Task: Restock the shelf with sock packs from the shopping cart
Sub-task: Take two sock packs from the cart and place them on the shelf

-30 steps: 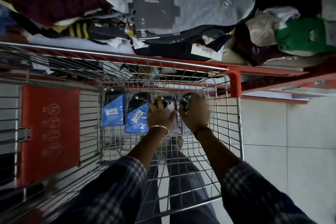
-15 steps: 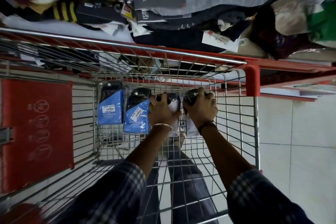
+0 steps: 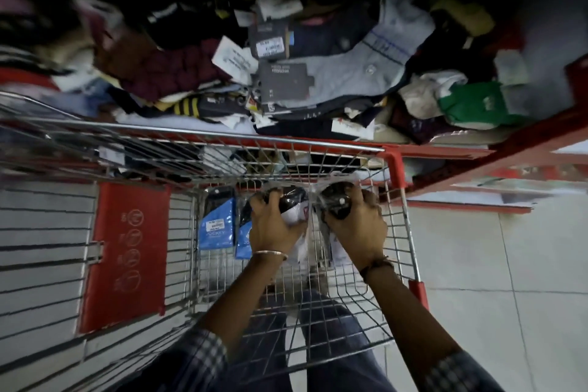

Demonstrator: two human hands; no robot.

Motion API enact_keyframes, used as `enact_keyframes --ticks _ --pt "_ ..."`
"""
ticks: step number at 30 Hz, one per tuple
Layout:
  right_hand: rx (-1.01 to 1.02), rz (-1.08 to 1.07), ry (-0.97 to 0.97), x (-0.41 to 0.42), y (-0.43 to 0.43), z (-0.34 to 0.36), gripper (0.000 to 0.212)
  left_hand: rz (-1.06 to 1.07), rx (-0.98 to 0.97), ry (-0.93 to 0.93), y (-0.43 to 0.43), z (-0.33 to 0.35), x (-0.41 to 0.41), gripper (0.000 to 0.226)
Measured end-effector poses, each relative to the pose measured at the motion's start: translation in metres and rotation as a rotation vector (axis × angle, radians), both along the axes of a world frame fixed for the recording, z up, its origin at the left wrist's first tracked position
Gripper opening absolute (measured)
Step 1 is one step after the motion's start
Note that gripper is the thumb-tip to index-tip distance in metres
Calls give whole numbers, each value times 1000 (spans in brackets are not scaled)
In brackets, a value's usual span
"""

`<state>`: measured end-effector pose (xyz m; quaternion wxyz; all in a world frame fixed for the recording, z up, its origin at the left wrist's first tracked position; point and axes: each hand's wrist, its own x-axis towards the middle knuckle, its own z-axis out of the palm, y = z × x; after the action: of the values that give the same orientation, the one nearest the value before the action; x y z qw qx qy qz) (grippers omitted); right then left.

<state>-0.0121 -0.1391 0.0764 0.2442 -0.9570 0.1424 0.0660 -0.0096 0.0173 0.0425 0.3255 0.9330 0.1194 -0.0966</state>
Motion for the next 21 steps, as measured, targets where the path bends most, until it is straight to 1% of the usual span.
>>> enact_keyframes --ticks 4,7,11,15,18,21 --pt "-19 -18 -90 -1 -1 51 73 -25 -26 -138 10 52 0 68" --pt "-7 -35 -220 -1 -1 88 67 -30 -13 -259 14 91 1 69" --pt "-28 -64 -323 4 -4 133 63 -12 12 -410 16 141 6 67" --pt "-30 -101 -500 14 -7 182 61 -31 19 -578 16 192 18 67" --pt "-26 -110 -625 21 -13 215 62 -48 -8 -734 12 227 28 69" --pt "-26 -134 -759 28 -18 247 60 -47 -36 -837 6 261 39 70"
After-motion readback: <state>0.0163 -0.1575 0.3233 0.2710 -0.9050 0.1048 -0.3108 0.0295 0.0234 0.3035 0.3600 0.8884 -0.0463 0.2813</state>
